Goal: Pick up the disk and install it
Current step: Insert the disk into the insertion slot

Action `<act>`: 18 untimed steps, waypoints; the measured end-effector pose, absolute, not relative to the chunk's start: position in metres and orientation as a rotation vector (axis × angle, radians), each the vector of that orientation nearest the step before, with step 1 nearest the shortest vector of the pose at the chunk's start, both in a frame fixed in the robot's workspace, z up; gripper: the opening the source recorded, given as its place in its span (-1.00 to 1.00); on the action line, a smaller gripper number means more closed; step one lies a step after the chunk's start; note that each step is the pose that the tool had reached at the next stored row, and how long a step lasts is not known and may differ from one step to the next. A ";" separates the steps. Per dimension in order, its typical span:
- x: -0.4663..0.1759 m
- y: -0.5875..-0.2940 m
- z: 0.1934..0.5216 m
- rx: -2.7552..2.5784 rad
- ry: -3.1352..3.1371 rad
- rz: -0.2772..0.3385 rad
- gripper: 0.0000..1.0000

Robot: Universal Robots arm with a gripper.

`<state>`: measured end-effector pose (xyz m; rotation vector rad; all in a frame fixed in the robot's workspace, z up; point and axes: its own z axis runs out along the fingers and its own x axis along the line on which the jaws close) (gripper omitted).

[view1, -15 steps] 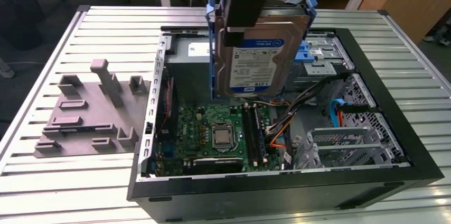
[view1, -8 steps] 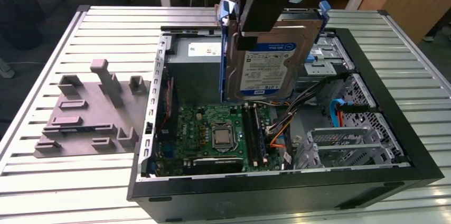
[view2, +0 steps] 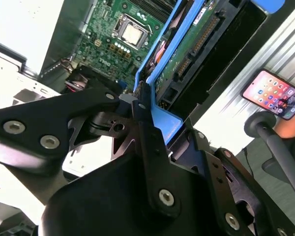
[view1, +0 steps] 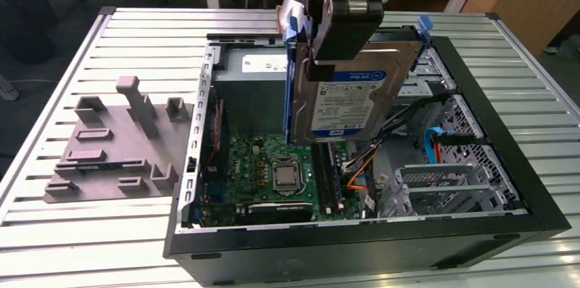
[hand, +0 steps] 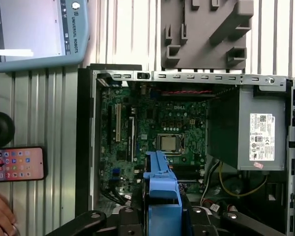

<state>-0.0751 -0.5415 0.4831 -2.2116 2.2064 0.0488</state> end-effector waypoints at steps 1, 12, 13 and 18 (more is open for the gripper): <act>-0.075 -0.543 0.483 -2.212 2.207 0.048 -0.27; -0.073 -0.545 0.480 -2.196 2.244 0.024 -0.27; -0.072 -0.546 0.480 -2.194 2.247 0.024 -0.27; -0.071 -0.551 0.478 -2.186 2.254 0.024 -0.27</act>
